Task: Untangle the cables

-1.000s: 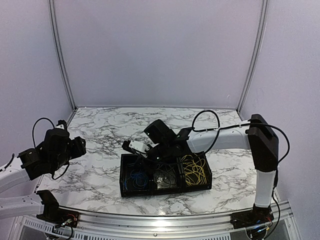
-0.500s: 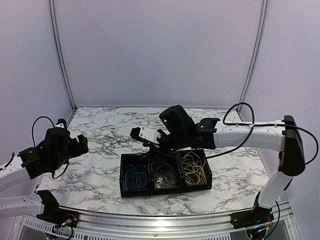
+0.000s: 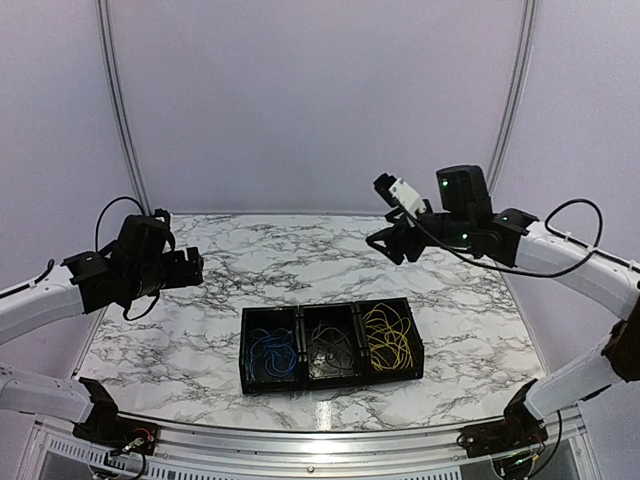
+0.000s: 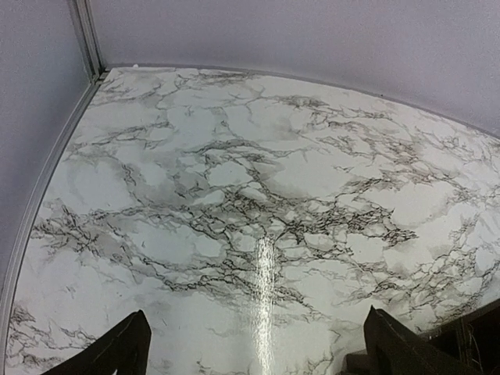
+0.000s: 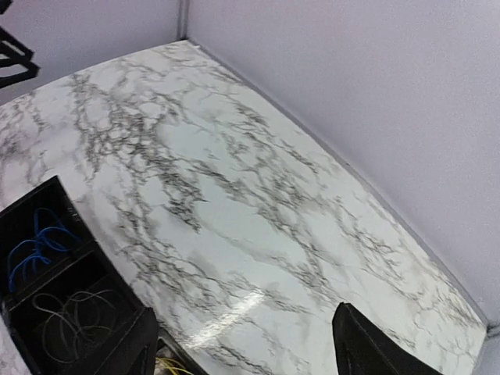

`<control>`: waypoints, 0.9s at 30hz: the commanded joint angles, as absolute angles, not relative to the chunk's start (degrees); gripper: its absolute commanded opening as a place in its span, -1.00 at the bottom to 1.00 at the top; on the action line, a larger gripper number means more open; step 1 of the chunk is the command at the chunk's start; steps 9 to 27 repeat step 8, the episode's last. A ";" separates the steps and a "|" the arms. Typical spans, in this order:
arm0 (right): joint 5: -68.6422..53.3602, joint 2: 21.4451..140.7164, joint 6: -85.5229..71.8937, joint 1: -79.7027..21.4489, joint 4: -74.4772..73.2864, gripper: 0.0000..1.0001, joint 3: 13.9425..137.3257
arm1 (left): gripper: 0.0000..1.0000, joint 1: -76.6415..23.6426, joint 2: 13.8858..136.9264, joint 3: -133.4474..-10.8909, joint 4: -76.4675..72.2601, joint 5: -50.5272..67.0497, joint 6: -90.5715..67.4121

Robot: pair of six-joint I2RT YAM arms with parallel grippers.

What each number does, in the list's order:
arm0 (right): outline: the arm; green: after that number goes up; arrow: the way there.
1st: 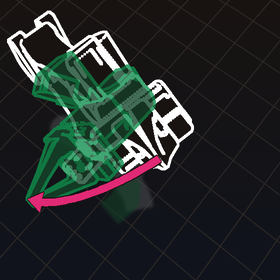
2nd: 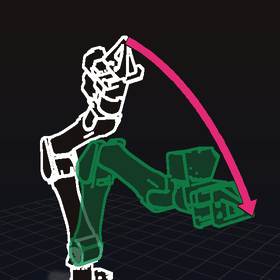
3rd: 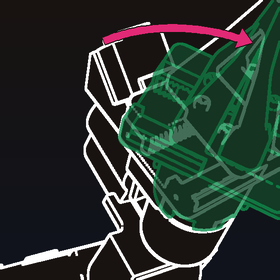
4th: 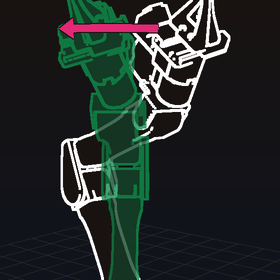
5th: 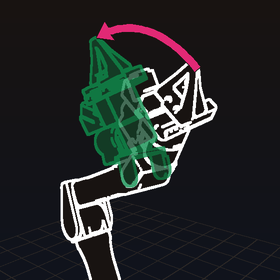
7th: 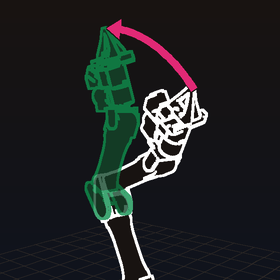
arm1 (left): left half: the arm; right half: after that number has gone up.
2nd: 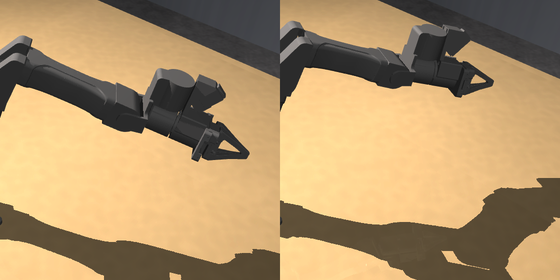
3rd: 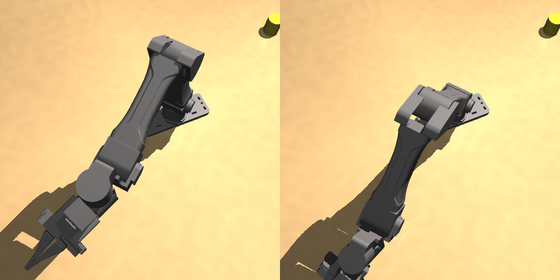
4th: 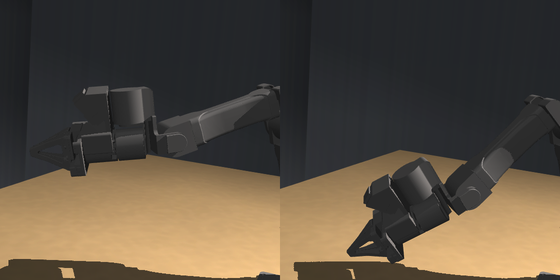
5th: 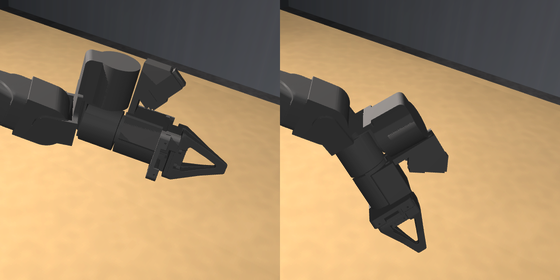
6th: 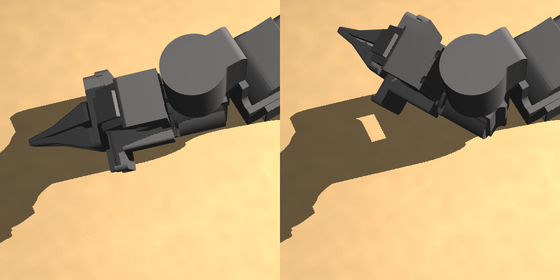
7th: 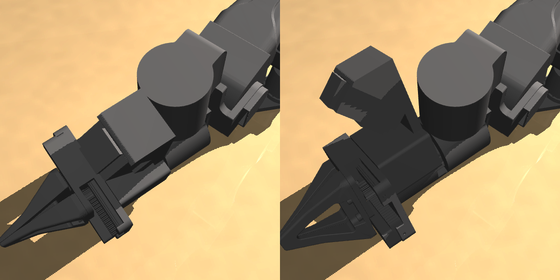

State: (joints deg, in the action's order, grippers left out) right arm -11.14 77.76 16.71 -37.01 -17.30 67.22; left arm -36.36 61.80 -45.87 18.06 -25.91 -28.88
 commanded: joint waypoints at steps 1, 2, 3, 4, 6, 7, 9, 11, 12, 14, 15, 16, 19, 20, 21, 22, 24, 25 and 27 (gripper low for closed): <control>5.05 71.52 12.31 -34.20 -13.88 0.57 65.31 | 0.98 -36.12 60.63 -49.83 14.44 -26.54 -21.82; 8.70 70.41 12.58 -34.00 -14.14 0.61 65.22 | 0.98 -36.12 60.24 -50.69 14.20 -26.50 -20.57; 11.73 69.38 13.37 -33.80 -15.05 0.61 65.45 | 0.98 -36.12 59.88 -51.46 14.16 -26.50 -19.64; 13.75 68.46 14.11 -33.61 -15.91 0.62 65.74 | 0.98 -36.12 59.59 -52.52 14.15 -26.76 -19.01; 17.07 66.28 14.70 -33.32 -17.02 0.64 65.93 | 0.98 -36.12 59.31 -53.85 14.11 -27.81 -19.30; 17.84 65.14 14.65 -33.05 -17.34 0.64 65.77 | 0.98 -36.12 59.25 -54.49 13.83 -27.44 -18.77; 18.12 63.33 14.42 -32.72 -17.47 0.65 65.27 | 0.98 -36.12 59.44 -55.06 13.60 -25.87 -17.73; 18.12 63.33 14.42 -32.72 -17.47 0.65 65.27 | 0.98 -36.12 59.44 -55.06 13.60 -25.87 -17.73; 18.12 63.33 14.42 -32.72 -17.47 0.65 65.27 | 0.98 -36.12 59.44 -55.06 13.60 -25.87 -17.73; 18.12 63.33 14.42 -32.72 -17.47 0.65 65.27 | 0.98 -36.12 59.44 -55.06 13.60 -25.87 -17.73; 18.12 63.33 14.42 -32.72 -17.47 0.65 65.27 | 0.98 -36.12 59.44 -55.06 13.60 -25.87 -17.73; 18.12 63.33 14.42 -32.72 -17.47 0.65 65.27 | 0.98 -36.12 59.44 -55.06 13.60 -25.87 -17.73; 18.12 63.33 14.42 -32.72 -17.47 0.65 65.27 | 0.98 -36.12 59.44 -55.06 13.60 -25.87 -17.73; 18.12 63.33 14.42 -32.72 -17.47 0.65 65.27 | 0.98 -36.12 59.44 -55.06 13.60 -25.87 -17.73; 18.12 63.33 14.42 -32.72 -17.47 0.65 65.27 | 0.98 -36.12 59.44 -55.06 13.60 -25.87 -17.73; 18.12 63.33 14.42 -32.72 -17.47 0.65 65.27 | 0.98 -36.12 59.44 -55.06 13.60 -25.87 -17.73; 18.12 63.33 14.42 -32.72 -17.47 0.65 65.27 | 0.98 -36.12 59.44 -55.06 13.60 -25.87 -17.73; 18.12 63.33 14.42 -32.72 -17.47 0.65 65.27 | 0.98 -36.12 59.44 -55.06 13.60 -25.87 -17.73; 18.12 63.33 14.42 -32.72 -17.47 0.65 65.27 | 0.98 -36.12 59.44 -55.06 13.60 -25.87 -17.73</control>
